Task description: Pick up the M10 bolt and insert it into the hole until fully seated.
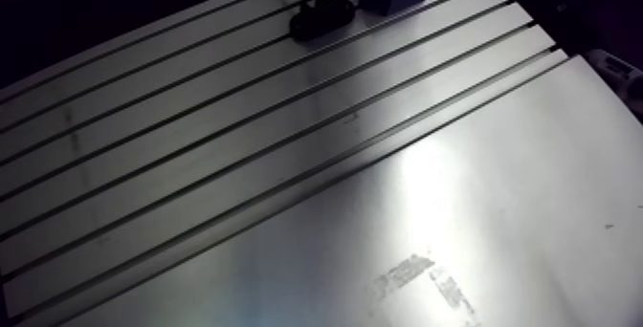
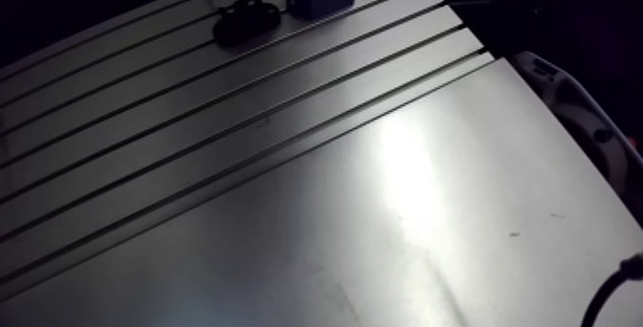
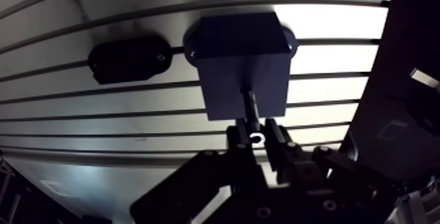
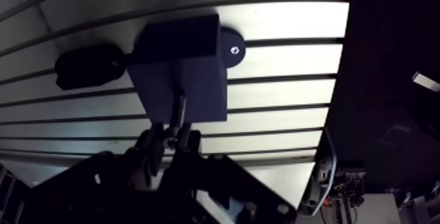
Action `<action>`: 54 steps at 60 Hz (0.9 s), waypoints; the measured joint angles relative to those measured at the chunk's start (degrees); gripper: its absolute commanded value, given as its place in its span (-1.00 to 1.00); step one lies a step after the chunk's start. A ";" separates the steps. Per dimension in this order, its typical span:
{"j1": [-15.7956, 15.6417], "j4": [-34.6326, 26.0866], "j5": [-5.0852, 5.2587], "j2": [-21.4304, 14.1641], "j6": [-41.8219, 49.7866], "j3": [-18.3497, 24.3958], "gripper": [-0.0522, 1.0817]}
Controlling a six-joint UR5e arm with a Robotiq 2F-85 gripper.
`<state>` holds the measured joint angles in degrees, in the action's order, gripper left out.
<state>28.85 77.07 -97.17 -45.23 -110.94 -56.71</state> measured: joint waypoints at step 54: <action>-0.02 -0.04 -0.13 0.11 0.06 -0.36 0.99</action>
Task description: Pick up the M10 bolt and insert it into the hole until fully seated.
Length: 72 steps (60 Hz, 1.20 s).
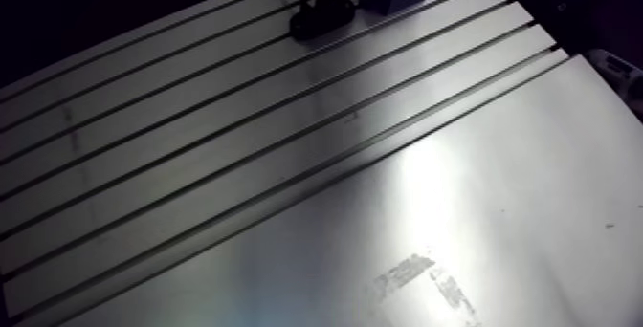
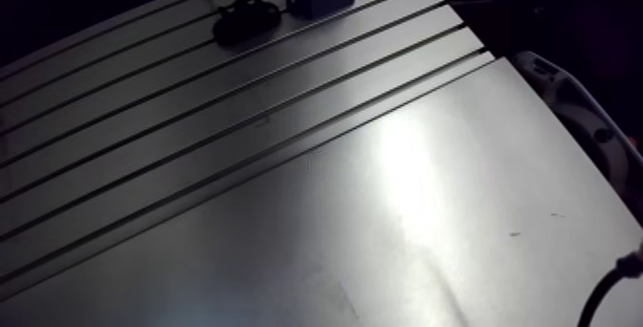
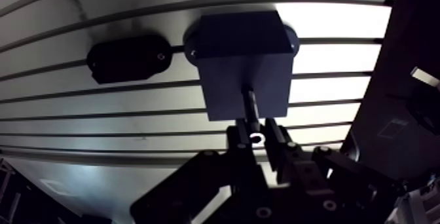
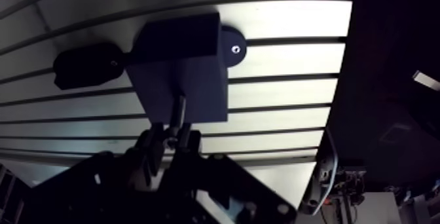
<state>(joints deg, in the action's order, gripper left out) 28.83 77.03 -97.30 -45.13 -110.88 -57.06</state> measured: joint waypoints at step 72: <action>0.09 0.32 -0.03 0.05 0.00 -0.37 0.99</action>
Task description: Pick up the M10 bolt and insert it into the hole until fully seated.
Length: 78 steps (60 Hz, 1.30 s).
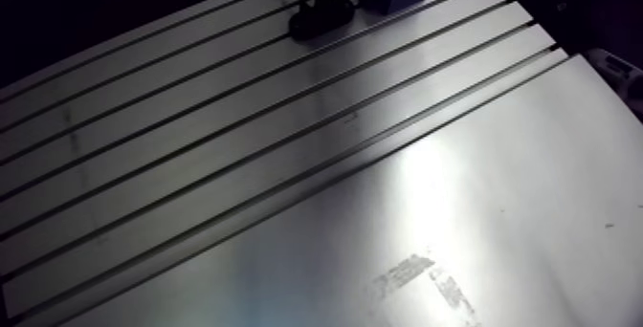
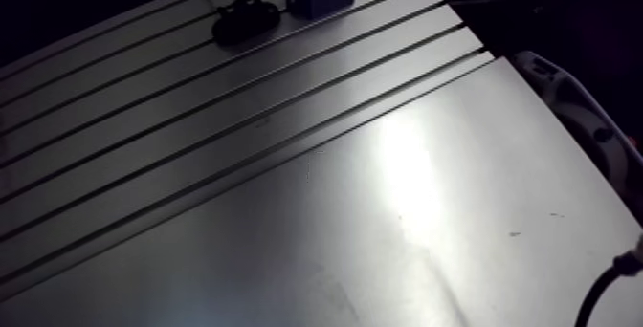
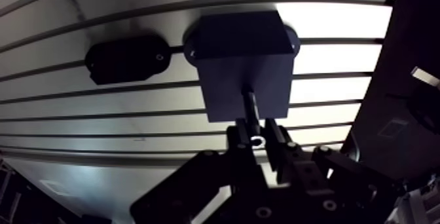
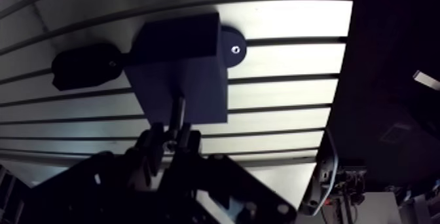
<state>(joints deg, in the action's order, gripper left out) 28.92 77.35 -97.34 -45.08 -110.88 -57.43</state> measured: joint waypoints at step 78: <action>-0.09 -0.31 0.27 0.04 0.04 0.52 0.99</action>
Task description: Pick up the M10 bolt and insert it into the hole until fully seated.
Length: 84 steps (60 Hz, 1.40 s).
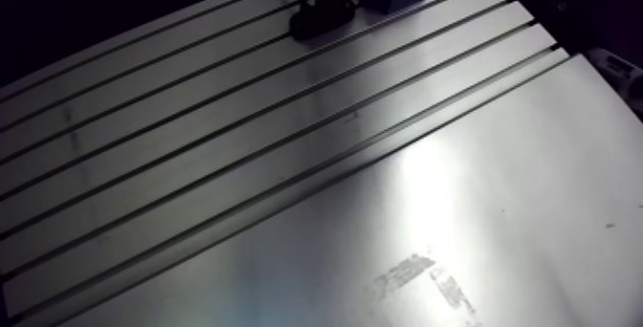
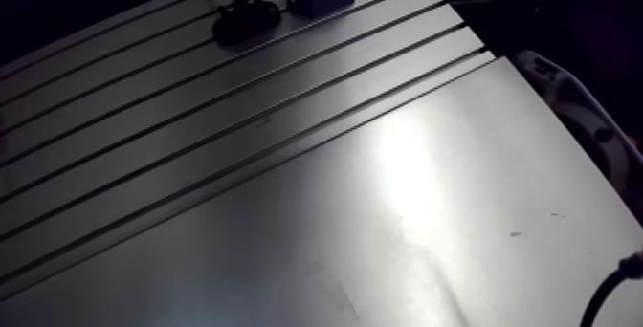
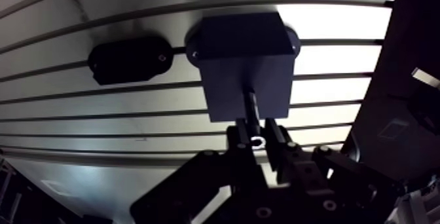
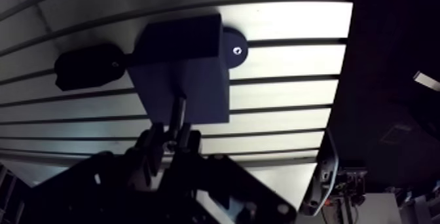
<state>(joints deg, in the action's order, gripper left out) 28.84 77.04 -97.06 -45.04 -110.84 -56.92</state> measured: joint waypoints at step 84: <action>0.10 0.67 -0.18 -0.06 -0.02 -1.21 -0.89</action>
<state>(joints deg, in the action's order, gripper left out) 28.94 77.71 -97.24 -45.10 -110.85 -58.13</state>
